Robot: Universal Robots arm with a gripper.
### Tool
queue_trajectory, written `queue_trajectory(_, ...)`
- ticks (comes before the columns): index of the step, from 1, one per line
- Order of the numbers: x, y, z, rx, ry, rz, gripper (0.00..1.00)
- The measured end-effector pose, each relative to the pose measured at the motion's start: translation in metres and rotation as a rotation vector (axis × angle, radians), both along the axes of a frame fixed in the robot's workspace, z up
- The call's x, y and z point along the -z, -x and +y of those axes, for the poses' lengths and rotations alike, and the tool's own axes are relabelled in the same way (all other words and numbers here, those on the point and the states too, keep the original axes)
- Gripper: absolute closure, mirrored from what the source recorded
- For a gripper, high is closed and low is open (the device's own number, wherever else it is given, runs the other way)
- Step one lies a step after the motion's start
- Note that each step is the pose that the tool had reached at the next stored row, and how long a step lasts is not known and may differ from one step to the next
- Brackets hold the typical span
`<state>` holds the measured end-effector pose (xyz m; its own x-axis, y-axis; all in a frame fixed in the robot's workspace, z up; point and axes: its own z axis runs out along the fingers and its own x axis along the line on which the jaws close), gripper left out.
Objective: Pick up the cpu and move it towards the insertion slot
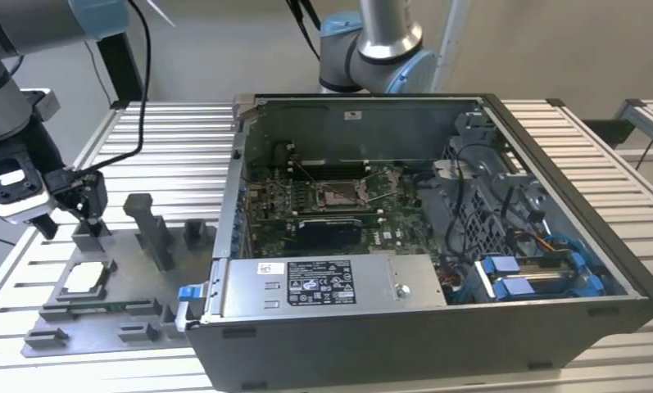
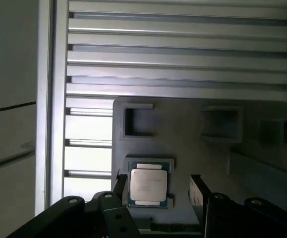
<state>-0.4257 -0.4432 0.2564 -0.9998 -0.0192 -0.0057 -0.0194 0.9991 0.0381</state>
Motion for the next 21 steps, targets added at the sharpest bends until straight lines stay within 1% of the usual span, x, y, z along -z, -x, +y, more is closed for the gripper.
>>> queue_trajectory(8, 0.0119, 0.0006, -0.0005, 0.0, 0.0007, -0.0001, 0.0)
queue_trajectory(13, 0.018, 0.0009, -0.0005, 0.0, 0.0012, -0.0001, 0.0)
queue_trajectory(19, 0.0185, 0.0009, -0.0005, 0.0, 0.0013, 0.0, 0.0)
queue_trajectory(21, 0.0196, 0.0009, -0.0005, 0.0, 0.0011, -0.0004, 0.0)
